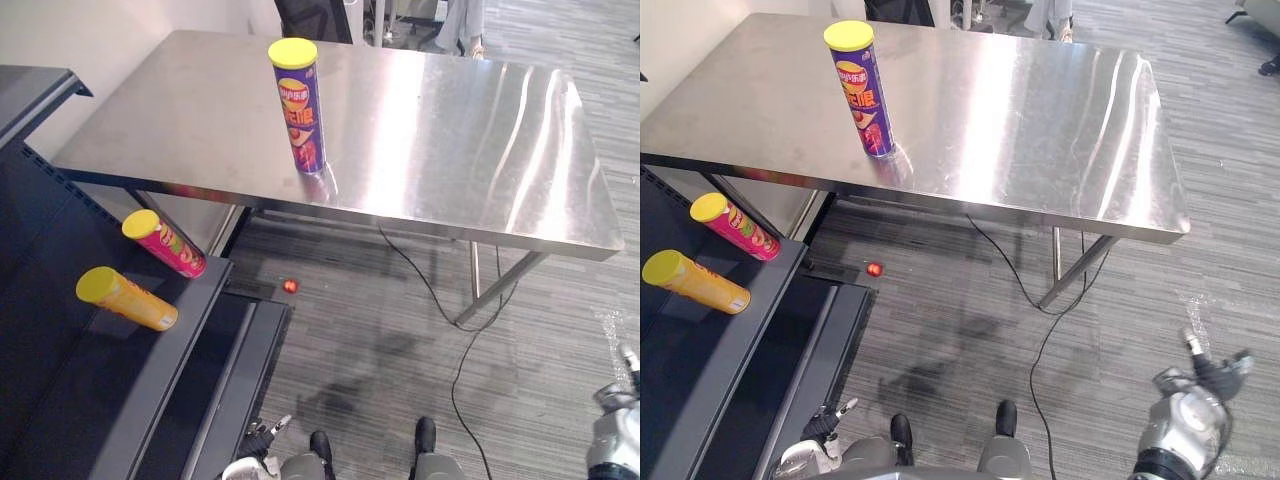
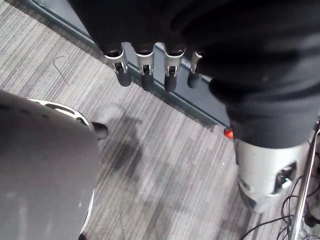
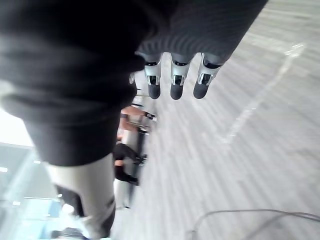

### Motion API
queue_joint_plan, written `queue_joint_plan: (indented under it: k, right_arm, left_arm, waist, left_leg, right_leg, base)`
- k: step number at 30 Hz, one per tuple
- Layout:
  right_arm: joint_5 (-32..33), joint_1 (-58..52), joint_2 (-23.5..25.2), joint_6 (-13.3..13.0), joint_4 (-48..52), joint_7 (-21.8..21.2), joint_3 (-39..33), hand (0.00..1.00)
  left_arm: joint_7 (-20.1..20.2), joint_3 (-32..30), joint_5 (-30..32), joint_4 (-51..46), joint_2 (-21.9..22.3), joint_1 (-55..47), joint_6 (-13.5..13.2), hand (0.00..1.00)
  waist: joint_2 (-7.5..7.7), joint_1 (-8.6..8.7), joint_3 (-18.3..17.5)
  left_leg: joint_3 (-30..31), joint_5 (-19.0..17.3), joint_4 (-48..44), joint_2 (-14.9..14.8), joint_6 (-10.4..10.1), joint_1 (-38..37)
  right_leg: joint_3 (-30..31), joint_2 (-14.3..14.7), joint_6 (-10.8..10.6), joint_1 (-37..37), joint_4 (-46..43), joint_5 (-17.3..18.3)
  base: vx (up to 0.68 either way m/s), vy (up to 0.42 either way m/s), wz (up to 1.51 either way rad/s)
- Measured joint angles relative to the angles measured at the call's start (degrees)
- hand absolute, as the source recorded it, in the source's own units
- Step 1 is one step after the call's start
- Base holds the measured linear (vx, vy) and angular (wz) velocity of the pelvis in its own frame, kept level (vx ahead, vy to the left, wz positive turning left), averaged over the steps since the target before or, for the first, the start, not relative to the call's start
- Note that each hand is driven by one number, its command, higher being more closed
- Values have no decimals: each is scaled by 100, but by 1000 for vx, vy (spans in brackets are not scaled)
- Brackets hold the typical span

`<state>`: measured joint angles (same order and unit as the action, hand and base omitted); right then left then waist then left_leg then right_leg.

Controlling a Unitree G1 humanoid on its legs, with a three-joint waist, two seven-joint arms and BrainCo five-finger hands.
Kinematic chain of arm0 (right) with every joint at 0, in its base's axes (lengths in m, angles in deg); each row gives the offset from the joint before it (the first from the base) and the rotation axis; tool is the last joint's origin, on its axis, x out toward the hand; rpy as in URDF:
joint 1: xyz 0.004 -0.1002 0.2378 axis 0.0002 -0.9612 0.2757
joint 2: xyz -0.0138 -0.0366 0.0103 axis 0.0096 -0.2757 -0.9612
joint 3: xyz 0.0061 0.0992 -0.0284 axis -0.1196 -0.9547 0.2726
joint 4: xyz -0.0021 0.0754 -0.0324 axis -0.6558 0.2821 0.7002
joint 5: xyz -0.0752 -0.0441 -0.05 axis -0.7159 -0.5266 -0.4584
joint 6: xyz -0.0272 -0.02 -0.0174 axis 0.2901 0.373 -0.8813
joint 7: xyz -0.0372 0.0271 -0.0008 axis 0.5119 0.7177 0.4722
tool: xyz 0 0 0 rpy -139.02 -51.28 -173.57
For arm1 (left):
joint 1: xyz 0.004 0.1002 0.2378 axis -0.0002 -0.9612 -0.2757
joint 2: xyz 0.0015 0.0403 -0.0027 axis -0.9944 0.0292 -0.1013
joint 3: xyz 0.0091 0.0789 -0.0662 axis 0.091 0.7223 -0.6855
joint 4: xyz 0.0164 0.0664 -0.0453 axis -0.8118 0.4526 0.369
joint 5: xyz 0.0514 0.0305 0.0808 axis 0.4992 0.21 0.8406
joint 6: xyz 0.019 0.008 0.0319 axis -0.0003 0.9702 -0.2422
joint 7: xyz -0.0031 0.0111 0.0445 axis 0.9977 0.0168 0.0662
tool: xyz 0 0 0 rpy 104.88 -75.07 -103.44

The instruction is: Put the gum and the chips on the shelf.

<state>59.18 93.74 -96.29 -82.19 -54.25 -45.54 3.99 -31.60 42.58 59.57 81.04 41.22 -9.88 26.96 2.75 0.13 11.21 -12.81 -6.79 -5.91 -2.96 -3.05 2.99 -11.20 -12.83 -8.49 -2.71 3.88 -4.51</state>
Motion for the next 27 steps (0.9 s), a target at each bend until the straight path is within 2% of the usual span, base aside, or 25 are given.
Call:
queue_joint_plan:
  k: [7, 11, 14, 18, 20, 22, 27]
  right_arm:
    - [-654, 22, -26, -64, 1666, 43, 53, 0]
    - [-894, 159, -49, -183, 2486, -115, 344, 0]
    - [-938, 251, -94, -243, 2940, -449, 803, 0]
    - [-871, 454, -420, -251, 3021, -855, 1603, 0]
    - [-847, 709, -524, -254, 2957, -926, 2011, 0]
    - [-811, 1059, -662, -267, 2661, -975, 2531, 0]
    - [-620, 1910, -692, -242, 1868, -1068, 3253, 0]
  left_arm:
    - [78, -50, 222, -64, -21, -93, 12, 0]
    - [122, -173, 322, -89, 2, -94, 29, 0]
    - [170, -220, 408, -182, 34, -102, 82, 0]
    - [218, -211, 412, -207, 42, -108, 81, 0]
    - [229, -191, 413, -237, 41, -124, 78, 0]
    - [232, -120, 413, -271, 28, -124, 76, 0]
    - [226, 34, 402, -471, 23, -122, 48, 0]
  waist:
    - [141, 32, -202]
    - [164, 26, -217]
    - [169, 4, -215]
    - [183, -46, -208]
    - [192, -54, -203]
    - [195, -90, -200]
    - [234, -269, -172]
  left_leg:
    - [131, 62, 67, 45, 12, 60]
    - [228, 61, 71, 69, 15, 89]
    - [243, 59, 73, 64, 15, 88]
    - [266, 58, 72, 61, 18, 85]
    - [277, 61, 71, 62, 22, 86]
    - [323, 71, 73, 67, 36, 99]
    - [613, 164, 69, 110, 49, 299]
  right_leg:
    - [-89, -22, 26, -3, 4, -47]
    - [-114, -31, 25, 5, -10, -49]
    - [-118, -27, 25, 8, -22, -49]
    - [-123, -30, 24, 6, -71, -47]
    - [-131, -33, 23, 2, -89, -46]
    - [-166, -40, 23, 3, -109, -43]
    - [-445, -61, 23, -10, -111, -42]
  base:
    - [-21, -15, 9]
    - [25, -8, 6]
    - [0, 0, 0]
    - [-31, -13, 1]
    - [-47, -14, 2]
    - [-56, -18, 8]
    - [-26, -15, 29]
